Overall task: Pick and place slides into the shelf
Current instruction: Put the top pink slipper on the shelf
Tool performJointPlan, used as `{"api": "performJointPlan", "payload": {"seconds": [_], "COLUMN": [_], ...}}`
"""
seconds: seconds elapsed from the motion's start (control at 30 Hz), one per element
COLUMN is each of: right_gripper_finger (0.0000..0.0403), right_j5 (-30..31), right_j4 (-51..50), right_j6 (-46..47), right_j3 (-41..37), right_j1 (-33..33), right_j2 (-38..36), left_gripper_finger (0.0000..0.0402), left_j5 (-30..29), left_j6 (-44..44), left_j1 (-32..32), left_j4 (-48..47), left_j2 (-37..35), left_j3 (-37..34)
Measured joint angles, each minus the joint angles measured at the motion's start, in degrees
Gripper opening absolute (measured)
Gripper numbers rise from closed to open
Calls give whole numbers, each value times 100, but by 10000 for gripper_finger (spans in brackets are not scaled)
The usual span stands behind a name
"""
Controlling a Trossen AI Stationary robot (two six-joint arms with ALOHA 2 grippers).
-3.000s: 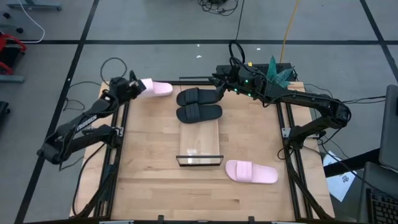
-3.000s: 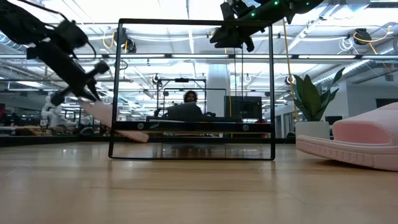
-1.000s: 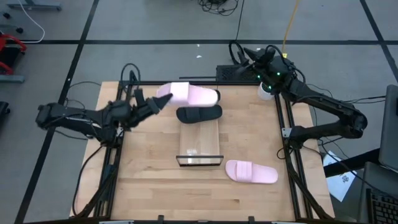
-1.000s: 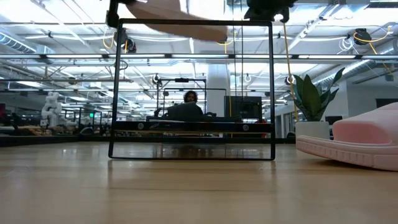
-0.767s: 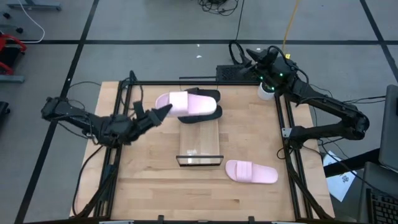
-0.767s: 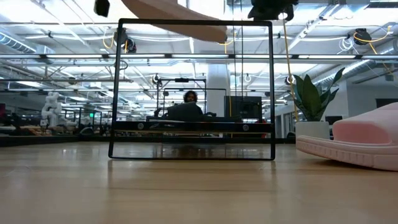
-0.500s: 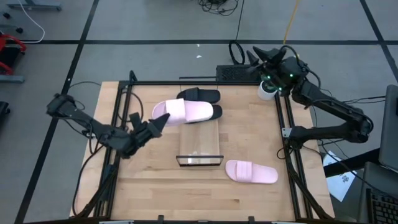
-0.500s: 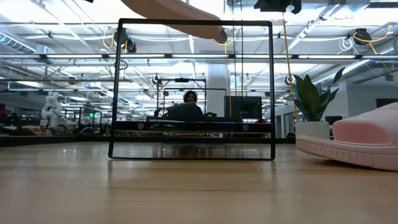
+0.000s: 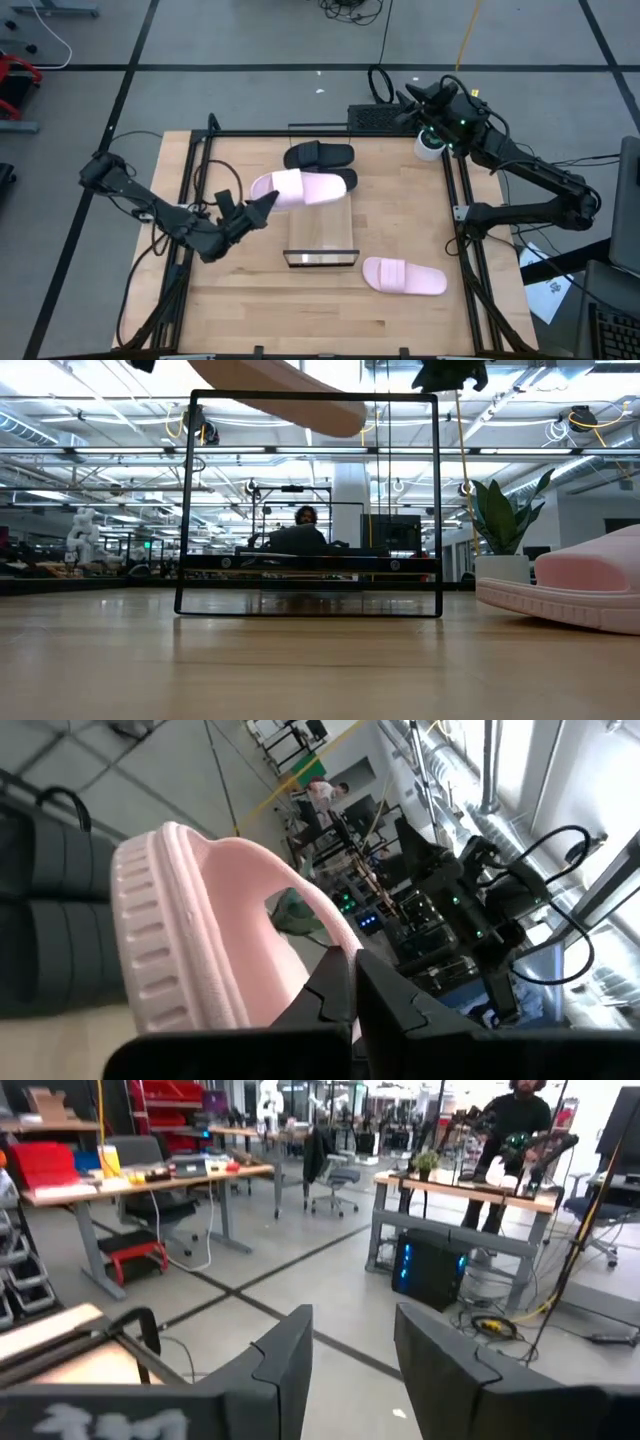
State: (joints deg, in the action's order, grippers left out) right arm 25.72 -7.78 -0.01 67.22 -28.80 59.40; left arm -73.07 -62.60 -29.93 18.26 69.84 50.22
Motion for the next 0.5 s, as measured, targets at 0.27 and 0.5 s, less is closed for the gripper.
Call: {"api": "performJointPlan", "payload": {"seconds": [0.27, 0.5], "right_gripper_finger": [134, 134], "right_j5": [-20, -23], "right_j4": [-54, -52], "right_j6": [-151, -527], "right_j3": [0, 0], "right_j1": [0, 0], "right_j2": [1, 1], "left_gripper_finger": [0, 0], "left_j5": [151, 637], "left_j6": [-1005, -2084], "left_j1": [260, 618], "left_j4": [413, 452], "left_j2": [879, 1498], "left_j3": [0, -1]}}
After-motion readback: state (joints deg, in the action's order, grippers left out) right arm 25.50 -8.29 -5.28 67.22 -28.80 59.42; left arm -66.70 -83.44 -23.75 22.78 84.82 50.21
